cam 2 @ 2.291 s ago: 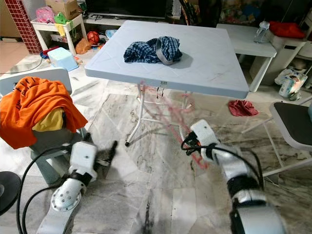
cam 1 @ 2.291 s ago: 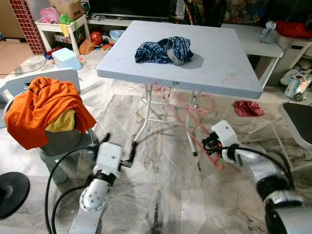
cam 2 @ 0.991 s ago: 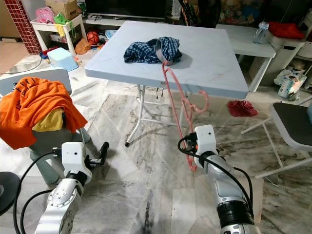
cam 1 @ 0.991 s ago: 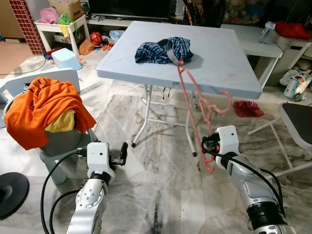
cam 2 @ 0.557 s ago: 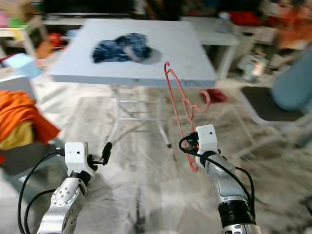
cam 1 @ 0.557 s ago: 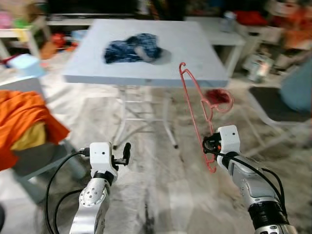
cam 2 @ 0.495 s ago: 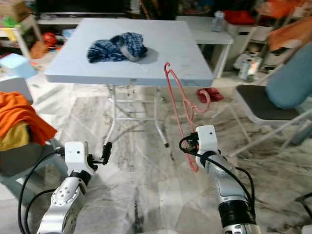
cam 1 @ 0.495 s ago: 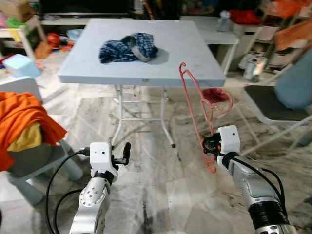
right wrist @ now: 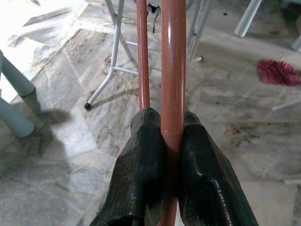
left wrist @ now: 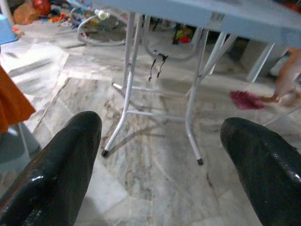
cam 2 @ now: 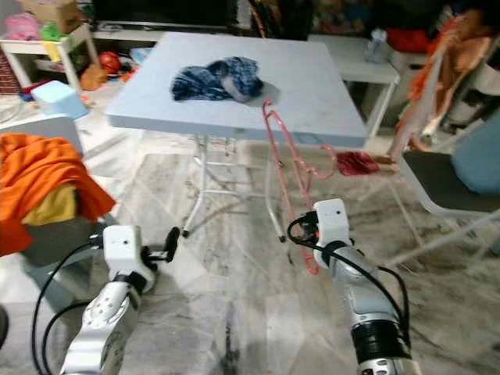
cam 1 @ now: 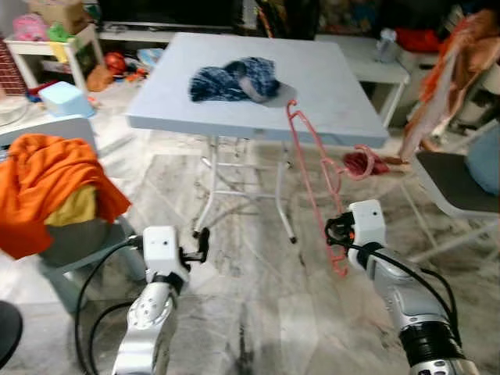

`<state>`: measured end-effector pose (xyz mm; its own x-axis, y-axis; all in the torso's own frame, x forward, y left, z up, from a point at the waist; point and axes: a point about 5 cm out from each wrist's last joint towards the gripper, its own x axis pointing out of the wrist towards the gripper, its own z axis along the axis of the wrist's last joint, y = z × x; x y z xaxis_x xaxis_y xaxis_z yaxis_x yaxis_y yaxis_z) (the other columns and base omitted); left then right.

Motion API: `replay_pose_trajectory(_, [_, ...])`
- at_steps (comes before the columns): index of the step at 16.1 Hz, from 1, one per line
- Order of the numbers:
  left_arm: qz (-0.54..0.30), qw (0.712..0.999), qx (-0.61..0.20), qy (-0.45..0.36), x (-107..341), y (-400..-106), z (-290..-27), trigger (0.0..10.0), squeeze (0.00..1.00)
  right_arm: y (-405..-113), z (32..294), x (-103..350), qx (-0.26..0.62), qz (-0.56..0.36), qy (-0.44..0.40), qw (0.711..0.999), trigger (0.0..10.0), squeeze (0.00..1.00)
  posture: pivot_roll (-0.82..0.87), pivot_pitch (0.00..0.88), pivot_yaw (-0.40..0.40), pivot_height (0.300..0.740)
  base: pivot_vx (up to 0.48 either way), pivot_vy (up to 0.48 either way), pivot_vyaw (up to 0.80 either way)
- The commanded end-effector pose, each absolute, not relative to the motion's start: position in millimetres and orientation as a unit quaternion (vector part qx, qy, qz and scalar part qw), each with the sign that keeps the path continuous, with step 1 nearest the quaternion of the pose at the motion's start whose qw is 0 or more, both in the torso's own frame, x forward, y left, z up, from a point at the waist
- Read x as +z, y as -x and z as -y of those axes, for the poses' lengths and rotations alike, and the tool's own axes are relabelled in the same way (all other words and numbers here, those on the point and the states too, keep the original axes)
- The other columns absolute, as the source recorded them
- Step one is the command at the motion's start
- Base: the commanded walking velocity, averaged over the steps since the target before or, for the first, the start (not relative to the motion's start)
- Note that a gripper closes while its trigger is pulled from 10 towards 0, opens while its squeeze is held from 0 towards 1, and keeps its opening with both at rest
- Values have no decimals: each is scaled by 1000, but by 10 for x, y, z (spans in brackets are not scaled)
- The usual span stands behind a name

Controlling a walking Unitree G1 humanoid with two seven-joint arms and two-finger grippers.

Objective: Hang hanger

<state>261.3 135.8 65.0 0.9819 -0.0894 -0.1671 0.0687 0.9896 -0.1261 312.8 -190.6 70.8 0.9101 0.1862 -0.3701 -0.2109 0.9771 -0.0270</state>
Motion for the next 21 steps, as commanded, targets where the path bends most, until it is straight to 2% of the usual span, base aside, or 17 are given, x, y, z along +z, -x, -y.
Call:
replay_pose_trajectory(1, [-91, 993, -41, 60, 647, -2630, -1370, 10000, 0, -3183, 1898, 796, 102, -171, 35, 979, 10000, 0, -68, 0, -60, 740, 0, 368, 0])
replay_pose_trajectory(16, [-90, 993, -47, 64, 643, -2665, -1328, 10000, 0, -3218, 1949, 843, 93, -166, 44, 981, 10000, 0, -82, 0, -68, 740, 0, 437, 0])
replay_pose_trajectory(21, [-71, 991, -78, 78, 688, -2650, -1302, 10000, 0, -3218, 1935, 859, 80, -158, 47, 983, 10000, 0, -83, 0, -70, 740, 0, 0, 0])
